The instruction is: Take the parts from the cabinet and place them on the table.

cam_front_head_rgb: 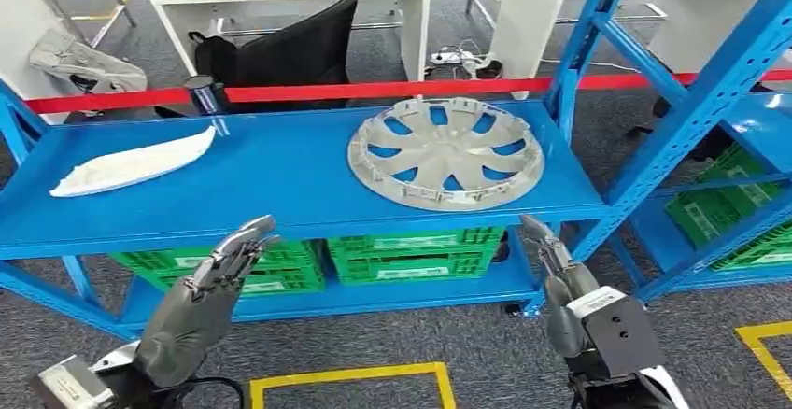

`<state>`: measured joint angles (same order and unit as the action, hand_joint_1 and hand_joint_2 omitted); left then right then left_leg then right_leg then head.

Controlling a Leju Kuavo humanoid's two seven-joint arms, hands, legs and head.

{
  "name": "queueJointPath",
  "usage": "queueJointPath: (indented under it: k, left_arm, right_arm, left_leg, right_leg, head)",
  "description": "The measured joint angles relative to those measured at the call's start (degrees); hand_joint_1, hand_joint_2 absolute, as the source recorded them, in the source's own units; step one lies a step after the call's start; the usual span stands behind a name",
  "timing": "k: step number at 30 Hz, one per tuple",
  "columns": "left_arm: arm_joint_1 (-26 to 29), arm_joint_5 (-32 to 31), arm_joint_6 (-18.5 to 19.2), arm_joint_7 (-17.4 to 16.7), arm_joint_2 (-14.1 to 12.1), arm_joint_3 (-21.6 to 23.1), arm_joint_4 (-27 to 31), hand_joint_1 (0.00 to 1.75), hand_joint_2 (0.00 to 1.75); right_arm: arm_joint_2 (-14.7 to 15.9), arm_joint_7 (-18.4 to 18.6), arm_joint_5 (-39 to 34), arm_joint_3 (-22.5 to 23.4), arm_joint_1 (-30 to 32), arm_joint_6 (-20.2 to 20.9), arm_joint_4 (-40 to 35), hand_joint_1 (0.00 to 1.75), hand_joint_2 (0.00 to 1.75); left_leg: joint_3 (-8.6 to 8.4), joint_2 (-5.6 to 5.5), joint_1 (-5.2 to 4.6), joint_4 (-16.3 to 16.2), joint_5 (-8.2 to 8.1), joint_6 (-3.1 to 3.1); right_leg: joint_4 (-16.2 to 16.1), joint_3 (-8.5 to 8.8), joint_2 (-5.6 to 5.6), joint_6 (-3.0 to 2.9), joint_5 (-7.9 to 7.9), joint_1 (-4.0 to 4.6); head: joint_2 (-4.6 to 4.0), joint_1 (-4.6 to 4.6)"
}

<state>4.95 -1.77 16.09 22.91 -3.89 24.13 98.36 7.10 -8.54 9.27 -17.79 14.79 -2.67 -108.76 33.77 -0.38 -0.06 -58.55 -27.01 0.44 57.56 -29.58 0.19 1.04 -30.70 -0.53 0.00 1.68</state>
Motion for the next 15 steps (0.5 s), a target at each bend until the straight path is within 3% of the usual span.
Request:
queueJointPath:
  k: [1,2,5,6,7,8,10,11,15]
  left_arm:
    - [0.08,0.07,-0.18,0.09,0.02,-0.02,0.11,0.0,0.0]
    - [0.06,0.17,-0.57,0.39,0.02,-0.09,0.2,0.0,0.0]
    - [0.27,0.2,-1.23,0.72,-0.02,-0.18,0.22,0.0,0.0]
    - [0.44,-0.13,-1.4,0.77,-0.02,-0.18,0.28,0.0,0.0]
    - [0.58,-0.35,-1.49,0.77,-0.04,-0.2,0.33,0.0,0.0]
    - [0.76,-0.68,-1.51,0.77,-0.07,-0.22,0.39,0.0,0.0]
    - [0.79,-1.07,-1.51,0.77,-0.04,-0.33,0.81,0.0,0.0]
    - [0.8,-1.38,-1.51,0.77,-0.02,-0.42,0.98,0.0,0.0]
    - [0.78,-2.01,-1.16,0.66,0.0,-0.61,1.64,0.0,0.0]
  right_arm:
    - [0.02,0.2,-0.02,-0.04,-0.15,0.26,-0.02,0.0,0.0]
    - [0.09,0.17,-0.22,-0.11,-0.43,0.57,0.0,0.0,0.0]
    - [0.2,0.3,-0.52,-0.66,-1.04,1.18,0.15,0.0,0.0]
    - [0.2,0.28,-0.68,-0.79,-1.14,1.44,0.28,0.0,0.0]
    - [0.2,0.28,-0.83,-0.92,-1.27,1.55,0.42,0.0,0.0]
    - [0.22,0.24,-0.98,-1.03,-1.53,1.57,0.57,0.0,0.0]
    - [0.22,0.09,-1.57,-1.12,-1.89,1.6,0.61,0.0,0.0]
    - [0.22,0.09,-1.77,-1.14,-2.02,1.6,0.61,0.0,0.0]
    - [0.22,-0.15,-2.25,-1.38,-2.5,1.6,0.9,0.0,0.0]
  left_leg:
    - [-0.62,-0.01,0.42,0.41,0.1,0.43]
    - [-0.96,0.03,0.46,0.5,-0.17,0.79]
    - [-1.4,0.12,0.37,0.47,-0.81,1.13]
    - [-1.65,0.08,0.34,0.46,-1.11,1.15]
    - [-2.01,0.0,0.33,0.46,-1.36,1.14]
    - [-2.66,-0.1,0.31,0.46,-1.8,1.04]
    - [-4.1,-0.2,0.31,0.47,-2.7,0.83]
    - [-4.23,-0.21,0.27,0.52,-3.08,0.61]
    - [-4.94,-0.25,0.16,1.21,-4.01,-0.82]
  right_leg:
    - [0.52,0.32,0.01,0.3,-0.35,-0.22]
    - [2.73,-0.75,0.0,0.54,-1.34,-0.08]
    - [16.03,-8.91,0.0,0.97,-6.3,-0.15]
    - [18.66,-11.08,0.0,0.94,-6.27,-0.13]
    - [18.45,-11.67,0.01,0.86,-5.0,-0.12]
    - [15.3,-10.92,0.01,0.66,-1.89,-0.08]
    - [4.62,-6.67,0.0,0.01,4.8,0.06]
    - [1.57,-5.29,-0.03,-0.37,5.21,0.24]
    - [0.94,-4.83,0.09,-1.53,3.8,0.61]
  head:
    - [0.0,-0.02]
    - [0.0,-0.06]
    - [0.0,-0.15]
    - [0.0,-0.15]
    - [0.0,-0.15]
    - [0.0,-0.15]
    - [0.0,-0.15]
    - [0.0,-0.13]
    - [0.0,-0.15]
